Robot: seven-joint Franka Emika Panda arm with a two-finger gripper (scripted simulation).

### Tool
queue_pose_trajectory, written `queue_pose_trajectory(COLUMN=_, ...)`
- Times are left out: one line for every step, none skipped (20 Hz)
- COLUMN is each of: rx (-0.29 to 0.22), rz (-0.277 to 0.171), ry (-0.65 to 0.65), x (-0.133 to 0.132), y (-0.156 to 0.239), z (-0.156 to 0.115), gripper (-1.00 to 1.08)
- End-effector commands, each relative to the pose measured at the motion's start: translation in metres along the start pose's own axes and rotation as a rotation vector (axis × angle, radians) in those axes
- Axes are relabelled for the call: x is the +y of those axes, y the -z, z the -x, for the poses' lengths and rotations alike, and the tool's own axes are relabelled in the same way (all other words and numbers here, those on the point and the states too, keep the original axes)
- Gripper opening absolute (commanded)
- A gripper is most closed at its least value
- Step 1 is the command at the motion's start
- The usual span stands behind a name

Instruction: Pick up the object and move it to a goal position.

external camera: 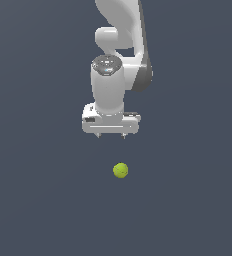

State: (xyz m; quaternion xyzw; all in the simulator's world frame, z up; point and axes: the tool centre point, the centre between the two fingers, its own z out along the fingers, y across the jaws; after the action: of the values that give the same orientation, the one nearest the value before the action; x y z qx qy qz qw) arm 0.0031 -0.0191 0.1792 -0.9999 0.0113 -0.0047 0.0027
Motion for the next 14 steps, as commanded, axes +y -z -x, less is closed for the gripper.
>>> queue_pose_trajectory(rx=0.0, rz=0.0, ry=0.0, x=0.0, y=0.0, z=0.0, gripper=1.0)
queue_pose_trajectory(rx=0.0, rz=0.0, ry=0.001, x=-0.001, y=0.0, z=0.0, gripper=1.0)
queue_pose_trajectory(rx=0.001, rz=0.0, ry=0.004, x=-0.002, y=0.0, z=0.0, gripper=1.0)
queue_pose_trajectory(rx=0.003, rz=0.001, ry=0.01, x=-0.005, y=0.0, z=-0.001, gripper=1.0)
queue_pose_trajectory(rx=0.005, rz=0.002, ry=0.017, x=-0.008, y=0.001, z=-0.001, gripper=1.0)
queue_pose_trajectory(rx=0.008, rz=0.003, ry=0.026, x=-0.013, y=0.001, z=-0.002, gripper=1.0)
queue_pose_trajectory(rx=0.012, rz=0.004, ry=0.038, x=-0.019, y=0.001, z=-0.003, gripper=1.0)
queue_pose_trajectory(rx=0.016, rz=0.005, ry=0.049, x=-0.024, y=0.002, z=-0.004, gripper=1.0)
queue_pose_trajectory(rx=0.018, rz=0.006, ry=0.058, x=-0.028, y=0.002, z=-0.004, gripper=1.0)
queue_pose_trajectory(rx=0.02, rz=0.006, ry=0.065, x=-0.031, y=0.003, z=-0.004, gripper=1.0)
queue_pose_trajectory(rx=0.022, rz=0.007, ry=0.07, x=-0.033, y=0.003, z=-0.005, gripper=1.0)
queue_pose_trajectory(rx=0.023, rz=0.007, ry=0.073, x=-0.034, y=0.003, z=-0.004, gripper=1.0)
queue_pose_trajectory(rx=0.023, rz=0.007, ry=0.073, x=-0.034, y=0.003, z=-0.004, gripper=1.0)
queue_pose_trajectory(rx=0.022, rz=0.007, ry=0.07, x=-0.033, y=0.003, z=-0.004, gripper=1.0)
